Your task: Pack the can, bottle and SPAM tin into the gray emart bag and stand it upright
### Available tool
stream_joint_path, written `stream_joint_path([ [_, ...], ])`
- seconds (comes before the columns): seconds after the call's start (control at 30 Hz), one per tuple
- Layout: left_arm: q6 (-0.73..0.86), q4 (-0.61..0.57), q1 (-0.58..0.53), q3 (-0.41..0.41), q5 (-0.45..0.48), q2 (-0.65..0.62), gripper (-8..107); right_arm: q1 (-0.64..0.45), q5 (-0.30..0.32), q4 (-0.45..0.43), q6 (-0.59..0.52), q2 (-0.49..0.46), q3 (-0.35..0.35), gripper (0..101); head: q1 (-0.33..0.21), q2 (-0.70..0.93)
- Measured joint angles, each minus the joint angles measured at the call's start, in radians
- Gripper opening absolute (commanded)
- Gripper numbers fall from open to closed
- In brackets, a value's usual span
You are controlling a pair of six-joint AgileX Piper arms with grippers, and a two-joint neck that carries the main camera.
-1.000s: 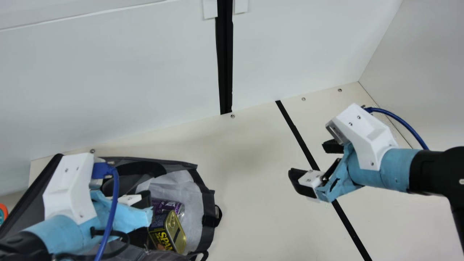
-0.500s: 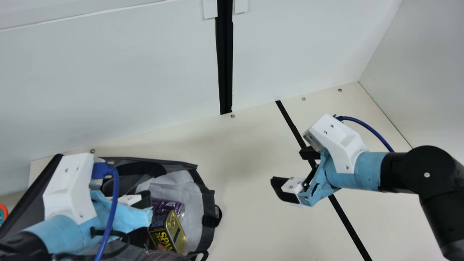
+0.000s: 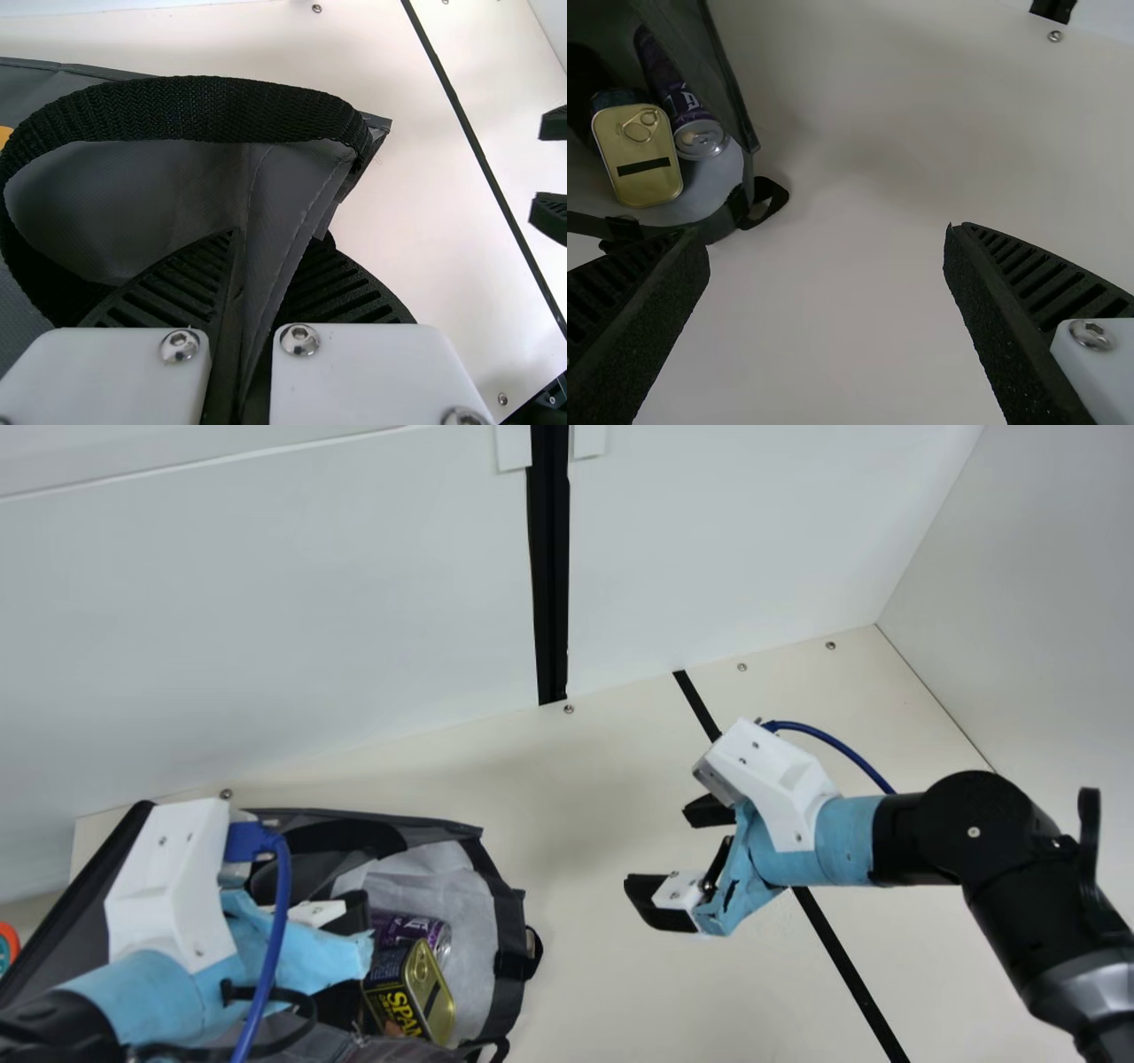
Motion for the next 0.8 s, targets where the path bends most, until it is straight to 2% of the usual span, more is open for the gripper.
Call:
stream_joint_path([
  [0.8,0.0,0.0,0.0,0.0,0.0,0.0,-8,0.062,-0.031,0.144,-0.195,0.153,0.051,95,0.0,0.0],
])
